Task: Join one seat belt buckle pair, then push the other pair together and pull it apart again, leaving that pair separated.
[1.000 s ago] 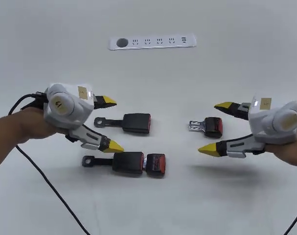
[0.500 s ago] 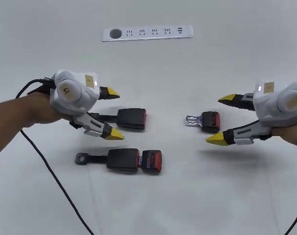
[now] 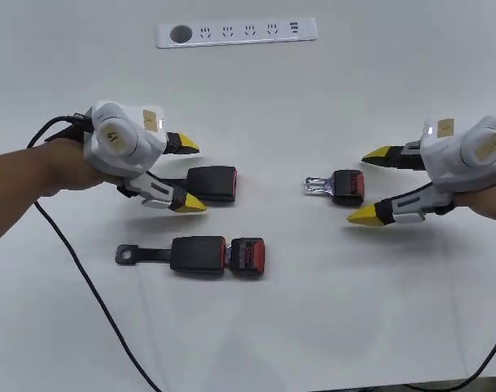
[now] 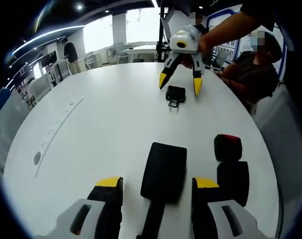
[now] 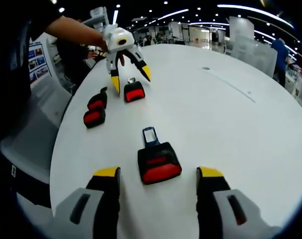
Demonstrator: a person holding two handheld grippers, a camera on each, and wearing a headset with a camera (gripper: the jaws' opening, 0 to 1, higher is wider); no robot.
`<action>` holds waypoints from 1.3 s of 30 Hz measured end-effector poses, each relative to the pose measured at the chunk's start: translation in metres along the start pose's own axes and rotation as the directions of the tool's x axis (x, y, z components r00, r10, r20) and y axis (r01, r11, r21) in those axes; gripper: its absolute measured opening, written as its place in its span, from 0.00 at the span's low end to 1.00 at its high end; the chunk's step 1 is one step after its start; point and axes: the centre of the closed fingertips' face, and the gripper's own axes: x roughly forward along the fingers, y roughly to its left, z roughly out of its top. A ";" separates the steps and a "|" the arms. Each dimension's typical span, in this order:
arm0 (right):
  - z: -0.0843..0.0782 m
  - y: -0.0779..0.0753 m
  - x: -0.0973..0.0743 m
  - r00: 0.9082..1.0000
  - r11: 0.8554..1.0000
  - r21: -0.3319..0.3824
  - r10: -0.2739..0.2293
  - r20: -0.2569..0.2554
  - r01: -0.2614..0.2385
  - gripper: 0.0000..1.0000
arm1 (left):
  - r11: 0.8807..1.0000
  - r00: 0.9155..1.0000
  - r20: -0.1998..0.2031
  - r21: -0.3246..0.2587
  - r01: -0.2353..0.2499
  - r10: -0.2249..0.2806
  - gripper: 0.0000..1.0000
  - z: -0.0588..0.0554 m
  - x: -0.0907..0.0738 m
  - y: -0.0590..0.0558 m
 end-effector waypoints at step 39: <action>0.000 -0.003 0.007 0.995 0.983 -0.155 0.097 -0.016 -0.098 0.34 | 0.994 0.998 -0.047 0.098 0.039 -0.034 0.34 -0.011 0.019 -0.002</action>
